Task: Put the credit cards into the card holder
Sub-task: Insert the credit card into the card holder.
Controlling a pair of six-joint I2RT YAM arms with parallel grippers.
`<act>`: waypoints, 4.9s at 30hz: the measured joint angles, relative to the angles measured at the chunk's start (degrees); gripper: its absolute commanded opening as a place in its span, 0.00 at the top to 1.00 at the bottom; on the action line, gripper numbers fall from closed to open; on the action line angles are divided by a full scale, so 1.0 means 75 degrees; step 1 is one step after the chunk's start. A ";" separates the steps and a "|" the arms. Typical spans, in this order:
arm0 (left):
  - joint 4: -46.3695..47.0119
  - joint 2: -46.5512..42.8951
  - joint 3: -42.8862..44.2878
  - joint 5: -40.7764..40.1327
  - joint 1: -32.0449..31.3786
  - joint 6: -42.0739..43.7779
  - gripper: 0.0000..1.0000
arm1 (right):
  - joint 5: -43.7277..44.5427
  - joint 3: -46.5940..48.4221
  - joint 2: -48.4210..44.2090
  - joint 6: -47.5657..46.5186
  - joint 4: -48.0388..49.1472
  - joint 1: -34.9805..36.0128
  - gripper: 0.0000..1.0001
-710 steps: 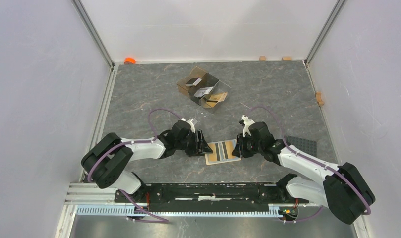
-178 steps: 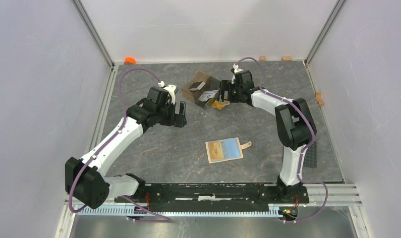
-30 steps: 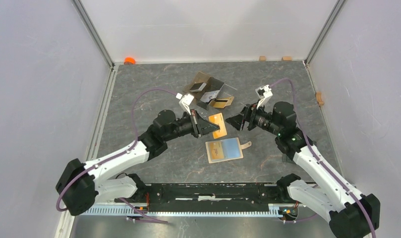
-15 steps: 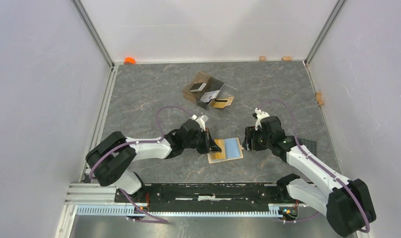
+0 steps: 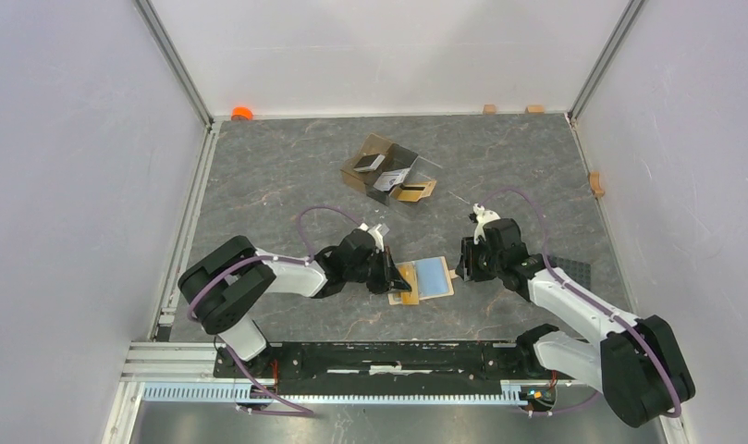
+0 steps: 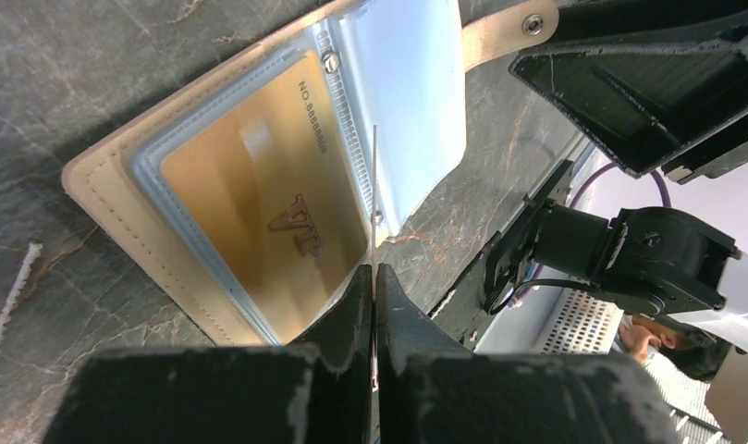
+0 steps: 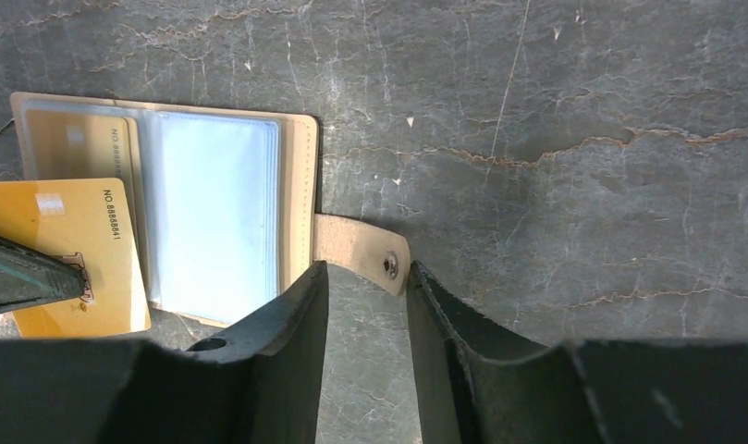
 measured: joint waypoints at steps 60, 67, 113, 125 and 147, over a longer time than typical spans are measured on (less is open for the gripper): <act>0.2308 0.1693 0.0032 0.1250 0.0367 -0.1390 0.98 | 0.0962 -0.0154 0.0428 -0.0082 0.0175 -0.0017 1.00; 0.2028 0.1358 0.0032 0.1247 0.0370 -0.1364 0.98 | 0.0962 -0.0154 0.0428 -0.0082 0.0172 -0.0020 1.00; 0.2177 0.2259 0.0577 0.1635 0.0501 -0.1218 0.98 | 0.0965 -0.0146 0.0466 -0.0085 0.0207 -0.0020 1.00; 0.2600 0.2585 0.0734 0.1816 0.0577 -0.1218 0.98 | 0.0965 -0.0146 0.0466 -0.0085 0.0207 -0.0020 1.00; 0.3191 0.2722 0.0653 0.1486 0.0691 -0.1215 0.98 | 0.0965 -0.0146 0.0466 -0.0085 0.0204 -0.0020 1.00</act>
